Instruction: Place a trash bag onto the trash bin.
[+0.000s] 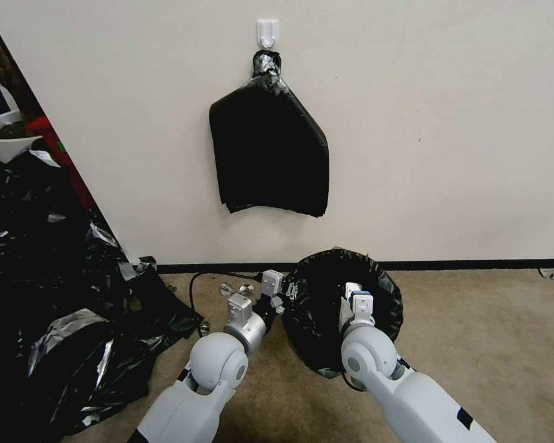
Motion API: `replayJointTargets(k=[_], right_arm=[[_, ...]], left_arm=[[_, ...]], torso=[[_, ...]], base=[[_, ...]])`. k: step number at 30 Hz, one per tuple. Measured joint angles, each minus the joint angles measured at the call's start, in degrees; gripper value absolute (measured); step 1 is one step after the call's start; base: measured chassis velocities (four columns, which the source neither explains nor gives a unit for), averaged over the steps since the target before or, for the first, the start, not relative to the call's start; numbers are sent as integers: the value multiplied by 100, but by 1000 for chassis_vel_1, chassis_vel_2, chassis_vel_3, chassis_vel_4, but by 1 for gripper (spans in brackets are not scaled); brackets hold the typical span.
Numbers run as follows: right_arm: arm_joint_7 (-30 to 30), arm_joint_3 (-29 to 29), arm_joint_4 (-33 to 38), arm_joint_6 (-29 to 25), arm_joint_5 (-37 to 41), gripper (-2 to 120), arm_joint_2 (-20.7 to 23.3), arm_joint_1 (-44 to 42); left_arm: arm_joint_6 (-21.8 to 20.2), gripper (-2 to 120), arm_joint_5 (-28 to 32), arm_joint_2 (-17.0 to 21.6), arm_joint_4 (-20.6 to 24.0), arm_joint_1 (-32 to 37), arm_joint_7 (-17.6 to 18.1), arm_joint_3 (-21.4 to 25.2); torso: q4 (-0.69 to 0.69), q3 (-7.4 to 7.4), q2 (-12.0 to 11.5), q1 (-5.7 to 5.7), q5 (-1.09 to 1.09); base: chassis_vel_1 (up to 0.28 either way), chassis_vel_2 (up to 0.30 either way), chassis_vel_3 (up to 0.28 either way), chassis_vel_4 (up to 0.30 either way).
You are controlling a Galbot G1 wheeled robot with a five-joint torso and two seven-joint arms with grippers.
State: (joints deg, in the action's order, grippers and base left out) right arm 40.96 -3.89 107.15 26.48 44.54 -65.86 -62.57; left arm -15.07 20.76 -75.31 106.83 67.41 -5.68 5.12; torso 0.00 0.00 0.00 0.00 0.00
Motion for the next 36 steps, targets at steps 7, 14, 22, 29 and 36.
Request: replayJointTargets(k=[7, 14, 22, 29, 36], right_arm=[[10, -65, -277, 309, -44, 0, -83, 54], [118, -33, -504, 461, -457, 0, -4, 104], [-740, 58, 59, 149, -1229, 0, 224, -434], [-2510, 430, 1228, -1074, -2410, 25, 535, -1272], [-2839, 851, 1301, -2228, -3812, 50, 378, -1296]], left_arm=[[-30, 3, 0, -32, 120, 27, 0, -65], [-45, 3, -3, -30, 187, 73, 0, -70], [-375, 3, -46, -40, 197, 59, 455, -58], [-1846, 3, 994, -45, 263, -114, 2086, -2], [-2757, 3, 2929, -79, 333, -320, 4040, 179]], torso=[[0, 0, 0, 0, 0], [0, 0, 0, 0, 0], [0, 0, 0, 0, 0], [-1, 0, 0, 0, -1], [0, 0, 0, 0, 0]], base=[[0, 0, 0, 0], [0, 0, 0, 0], [0, 0, 0, 0], [0, 0, 0, 0], [0, 0, 0, 0]])
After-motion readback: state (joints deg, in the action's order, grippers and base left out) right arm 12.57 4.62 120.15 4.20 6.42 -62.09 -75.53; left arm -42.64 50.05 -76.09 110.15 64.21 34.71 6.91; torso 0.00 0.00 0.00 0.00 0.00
